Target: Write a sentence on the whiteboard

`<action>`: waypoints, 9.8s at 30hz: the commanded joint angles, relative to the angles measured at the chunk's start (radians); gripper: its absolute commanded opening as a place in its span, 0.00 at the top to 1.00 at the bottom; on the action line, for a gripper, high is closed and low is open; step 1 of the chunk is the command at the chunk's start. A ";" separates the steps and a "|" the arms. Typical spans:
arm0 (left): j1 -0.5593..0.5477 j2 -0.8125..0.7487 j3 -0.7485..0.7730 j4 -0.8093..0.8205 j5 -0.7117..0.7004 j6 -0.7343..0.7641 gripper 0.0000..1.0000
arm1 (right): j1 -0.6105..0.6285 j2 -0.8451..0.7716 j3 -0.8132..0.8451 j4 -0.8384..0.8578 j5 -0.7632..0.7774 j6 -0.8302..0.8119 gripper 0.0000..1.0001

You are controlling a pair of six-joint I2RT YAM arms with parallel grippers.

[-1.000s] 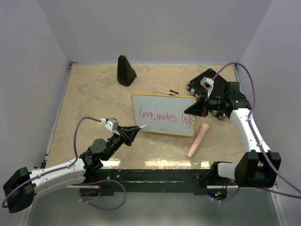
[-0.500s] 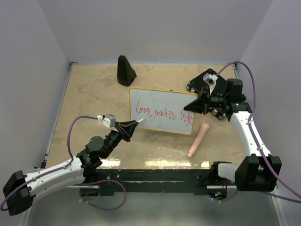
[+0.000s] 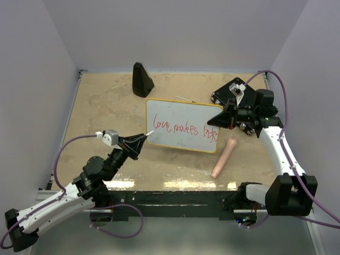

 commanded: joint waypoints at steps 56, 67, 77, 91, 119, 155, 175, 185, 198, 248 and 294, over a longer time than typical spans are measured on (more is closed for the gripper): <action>0.008 0.062 0.045 -0.078 0.052 0.075 1.00 | 0.000 -0.027 -0.014 0.137 -0.100 0.060 1.00; 0.017 0.096 0.037 -0.040 0.033 0.078 1.00 | 0.001 -0.033 -0.022 0.154 -0.102 0.074 1.00; 0.043 0.174 0.063 -0.071 0.047 0.057 1.00 | 0.000 -0.050 -0.048 0.218 -0.102 0.137 1.00; 0.074 0.231 0.074 -0.144 0.105 -0.028 1.00 | 0.001 -0.050 -0.052 0.232 -0.100 0.146 1.00; 0.144 0.392 0.177 0.006 0.200 0.022 1.00 | 0.000 -0.044 -0.065 0.261 -0.105 0.163 1.00; 0.146 0.214 0.114 -0.106 0.361 -0.074 1.00 | -0.005 -0.027 -0.068 0.263 -0.072 0.146 1.00; 0.146 0.204 0.099 -0.069 0.292 -0.028 1.00 | -0.005 -0.021 -0.072 0.260 -0.065 0.132 1.00; 0.146 0.248 0.102 -0.016 0.260 -0.021 1.00 | -0.006 -0.021 -0.069 0.254 -0.066 0.129 1.00; 0.146 0.269 0.097 -0.058 0.223 -0.017 1.00 | -0.006 -0.024 -0.068 0.254 -0.069 0.129 1.00; 0.146 0.332 0.126 -0.040 0.265 -0.012 1.00 | -0.006 -0.019 -0.068 0.249 -0.071 0.126 1.00; 0.146 0.357 0.148 -0.166 0.245 -0.057 1.00 | -0.005 -0.018 -0.066 0.249 -0.075 0.126 1.00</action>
